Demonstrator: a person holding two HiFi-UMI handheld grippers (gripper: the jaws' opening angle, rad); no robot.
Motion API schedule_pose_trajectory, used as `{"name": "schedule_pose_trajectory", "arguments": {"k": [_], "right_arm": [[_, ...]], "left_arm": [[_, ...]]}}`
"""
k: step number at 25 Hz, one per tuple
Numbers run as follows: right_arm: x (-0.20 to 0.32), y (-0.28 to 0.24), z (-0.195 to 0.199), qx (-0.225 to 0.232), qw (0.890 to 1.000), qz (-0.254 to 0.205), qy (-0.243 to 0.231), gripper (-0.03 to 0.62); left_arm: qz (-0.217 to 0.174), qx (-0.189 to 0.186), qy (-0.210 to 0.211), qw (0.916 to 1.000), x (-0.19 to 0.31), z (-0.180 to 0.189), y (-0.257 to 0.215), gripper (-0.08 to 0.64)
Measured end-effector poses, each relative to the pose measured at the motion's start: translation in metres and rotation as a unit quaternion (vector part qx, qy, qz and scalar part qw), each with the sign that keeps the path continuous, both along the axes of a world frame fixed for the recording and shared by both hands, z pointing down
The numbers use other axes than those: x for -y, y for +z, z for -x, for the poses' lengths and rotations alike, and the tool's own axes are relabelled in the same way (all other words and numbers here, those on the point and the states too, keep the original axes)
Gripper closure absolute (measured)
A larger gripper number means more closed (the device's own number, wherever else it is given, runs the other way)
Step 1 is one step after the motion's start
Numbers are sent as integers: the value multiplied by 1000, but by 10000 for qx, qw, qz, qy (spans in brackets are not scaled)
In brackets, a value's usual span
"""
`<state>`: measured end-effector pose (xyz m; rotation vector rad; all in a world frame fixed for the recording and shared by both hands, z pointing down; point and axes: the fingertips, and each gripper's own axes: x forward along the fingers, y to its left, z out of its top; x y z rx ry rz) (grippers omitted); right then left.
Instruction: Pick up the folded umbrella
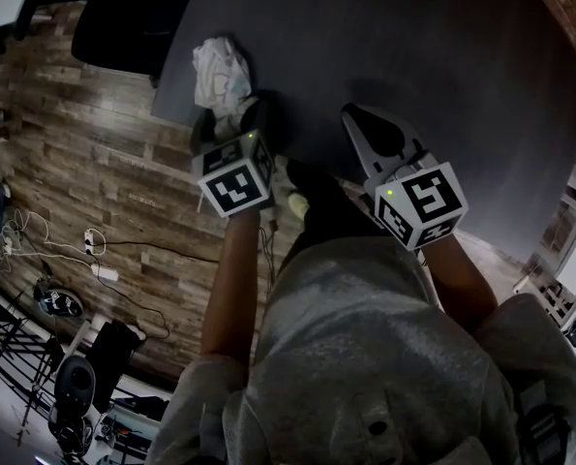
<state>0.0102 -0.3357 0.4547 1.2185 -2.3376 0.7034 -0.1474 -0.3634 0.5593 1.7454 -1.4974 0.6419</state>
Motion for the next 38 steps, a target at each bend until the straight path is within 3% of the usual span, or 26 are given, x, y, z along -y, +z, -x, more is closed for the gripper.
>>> {"name": "schedule_pose_trajectory", "arguments": {"k": [12,19,38], "right_arm": [[8,-1,-11,-94,9998,1,160,568],[10,-1,-8,-110,9998,19,170,568],[11,-11,-5,1,9999,-128,58,568]], "left_arm": [[15,429,-8,9991,4,2,-2,178],[16,540,119,9985,4,4,-2,247],[7,38,-43,10000,-12,9,-6,275]]}}
